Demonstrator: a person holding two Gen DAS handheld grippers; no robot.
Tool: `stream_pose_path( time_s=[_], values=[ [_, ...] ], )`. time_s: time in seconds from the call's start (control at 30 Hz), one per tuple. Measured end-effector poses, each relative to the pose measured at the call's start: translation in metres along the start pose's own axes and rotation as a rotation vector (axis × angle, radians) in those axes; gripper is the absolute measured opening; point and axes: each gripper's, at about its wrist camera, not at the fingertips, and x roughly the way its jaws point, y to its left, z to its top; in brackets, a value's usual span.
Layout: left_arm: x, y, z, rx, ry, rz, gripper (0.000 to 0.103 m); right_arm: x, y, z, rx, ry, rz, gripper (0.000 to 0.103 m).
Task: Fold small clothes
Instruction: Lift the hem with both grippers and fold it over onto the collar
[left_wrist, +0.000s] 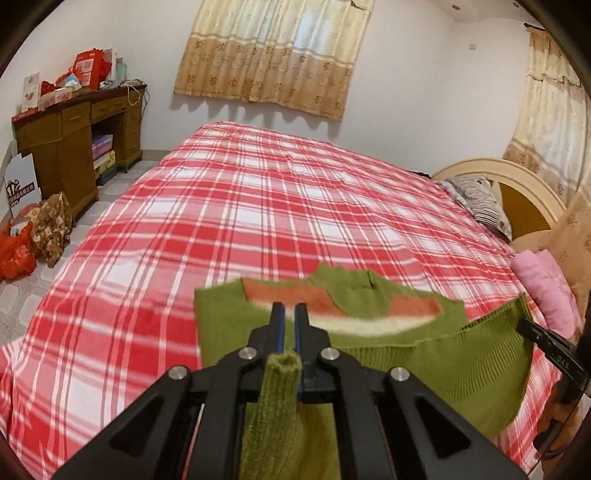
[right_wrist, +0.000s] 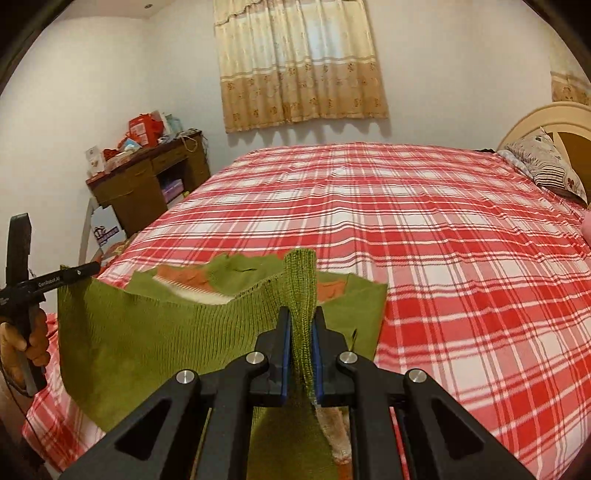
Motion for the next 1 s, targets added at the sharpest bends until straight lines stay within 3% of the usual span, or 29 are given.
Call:
stream_pose_path(
  time_s=[0.37,0.57,0.63,0.73,0.87,1.0],
  values=[
    [0.088,0.002,0.046,-0.037,0.016,0.077,0.005,0.098,-0.034,0.036,0.046,0.023,-0.115,0.008],
    [0.147,0.013,0.042,-0.035,0.033,0.223,0.005,0.158,-0.051,0.017,0.082,0.085,-0.182,0.008],
    [0.161,0.024,0.037,-0.081,0.072,0.241,0.005,0.170,-0.058,0.010,0.111,0.127,-0.183,0.009],
    [0.172,0.045,0.035,-0.186,0.121,0.225,0.005,0.172,-0.065,0.009,0.148,0.143,-0.153,0.012],
    [0.172,0.047,0.035,-0.203,0.128,0.231,0.006,0.166,-0.071,0.006,0.209,0.148,-0.091,0.021],
    [0.152,0.040,0.040,-0.156,0.123,0.179,0.007,0.100,-0.084,-0.003,0.333,-0.008,-0.023,0.022]
  ],
)
